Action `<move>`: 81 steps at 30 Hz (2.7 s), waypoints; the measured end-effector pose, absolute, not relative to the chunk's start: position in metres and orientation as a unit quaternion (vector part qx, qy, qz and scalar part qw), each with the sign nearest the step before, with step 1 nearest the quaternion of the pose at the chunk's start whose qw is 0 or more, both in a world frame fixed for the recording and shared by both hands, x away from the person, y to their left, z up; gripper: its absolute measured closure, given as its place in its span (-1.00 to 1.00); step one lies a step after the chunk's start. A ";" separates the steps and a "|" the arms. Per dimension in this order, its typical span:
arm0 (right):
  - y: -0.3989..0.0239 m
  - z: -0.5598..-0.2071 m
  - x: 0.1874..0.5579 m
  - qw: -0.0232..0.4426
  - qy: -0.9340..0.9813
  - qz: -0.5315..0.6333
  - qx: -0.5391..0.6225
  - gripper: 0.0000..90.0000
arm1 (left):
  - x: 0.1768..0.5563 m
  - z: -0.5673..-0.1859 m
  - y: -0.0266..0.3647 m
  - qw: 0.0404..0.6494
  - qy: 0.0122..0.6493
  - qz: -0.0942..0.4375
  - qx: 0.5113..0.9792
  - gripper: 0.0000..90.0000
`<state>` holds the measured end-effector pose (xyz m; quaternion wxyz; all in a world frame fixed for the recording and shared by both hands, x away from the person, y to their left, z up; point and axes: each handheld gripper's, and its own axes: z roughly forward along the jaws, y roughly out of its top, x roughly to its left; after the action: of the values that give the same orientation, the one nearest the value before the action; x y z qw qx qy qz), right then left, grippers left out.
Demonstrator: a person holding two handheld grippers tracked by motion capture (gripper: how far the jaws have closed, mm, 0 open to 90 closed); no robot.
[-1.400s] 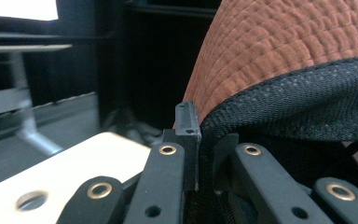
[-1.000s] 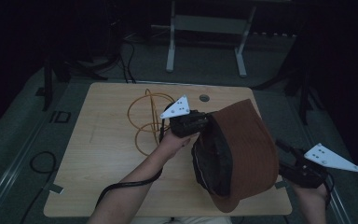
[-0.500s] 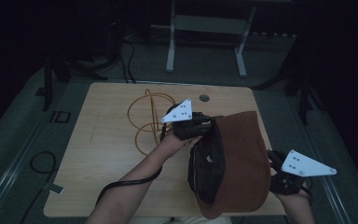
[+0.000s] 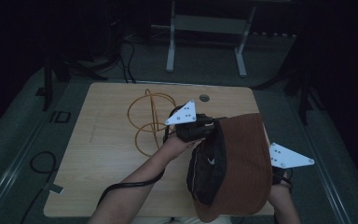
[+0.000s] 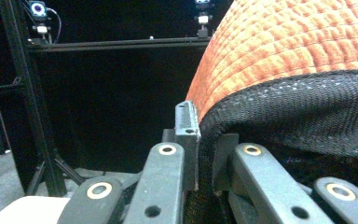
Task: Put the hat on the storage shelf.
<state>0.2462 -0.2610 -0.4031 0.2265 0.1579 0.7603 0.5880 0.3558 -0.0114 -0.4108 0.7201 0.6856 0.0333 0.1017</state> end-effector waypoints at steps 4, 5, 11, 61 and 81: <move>-0.260 -0.401 0.246 0.236 0.757 0.589 0.157 1.00 | 0.355 -0.411 -0.010 0.722 0.035 0.100 0.683 0.92; -0.260 -0.401 0.246 0.236 0.757 0.589 0.157 1.00 | 0.355 -0.411 -0.010 0.722 0.035 0.100 0.683 0.92; -0.262 -0.401 0.241 0.240 0.761 0.582 0.154 1.00 | 0.355 -0.410 -0.005 0.727 0.034 0.102 0.678 0.92; -0.272 -0.394 0.266 0.256 0.734 0.562 0.282 0.95 | 0.330 -0.383 -0.006 0.690 0.010 0.147 0.709 0.15; -0.295 -0.368 0.265 0.308 0.701 0.570 0.300 0.96 | 0.320 -0.363 0.035 0.604 0.101 0.243 0.752 -0.14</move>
<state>0.2645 -0.2950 -0.3679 0.3080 0.2998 0.7006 0.5695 0.3196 0.0346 -0.3629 0.6044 0.7519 0.1009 0.2432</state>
